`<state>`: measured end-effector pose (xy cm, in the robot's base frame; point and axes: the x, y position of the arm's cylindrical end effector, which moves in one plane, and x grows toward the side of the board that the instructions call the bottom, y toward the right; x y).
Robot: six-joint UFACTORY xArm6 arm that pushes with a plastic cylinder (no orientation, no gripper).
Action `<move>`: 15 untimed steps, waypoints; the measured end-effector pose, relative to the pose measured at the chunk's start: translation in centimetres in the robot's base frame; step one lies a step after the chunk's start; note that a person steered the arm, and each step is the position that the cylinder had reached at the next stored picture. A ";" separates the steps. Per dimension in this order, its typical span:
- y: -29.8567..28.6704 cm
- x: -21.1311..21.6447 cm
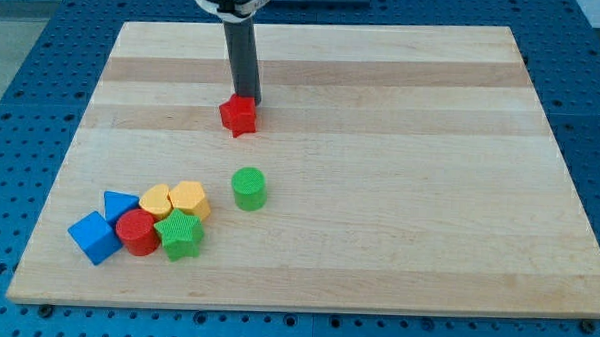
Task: Move the red star above the blue triangle
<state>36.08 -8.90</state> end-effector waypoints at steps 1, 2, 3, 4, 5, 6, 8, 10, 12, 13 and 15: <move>-0.1 2.1; -0.4 4.1; -0.4 5.4; 0.8 5.2; 3.0 5.1; 3.1 5.8; -0.1 6.9; -4.5 8.6; -7.0 10.2; -7.7 10.2; -7.8 10.8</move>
<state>46.85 -16.71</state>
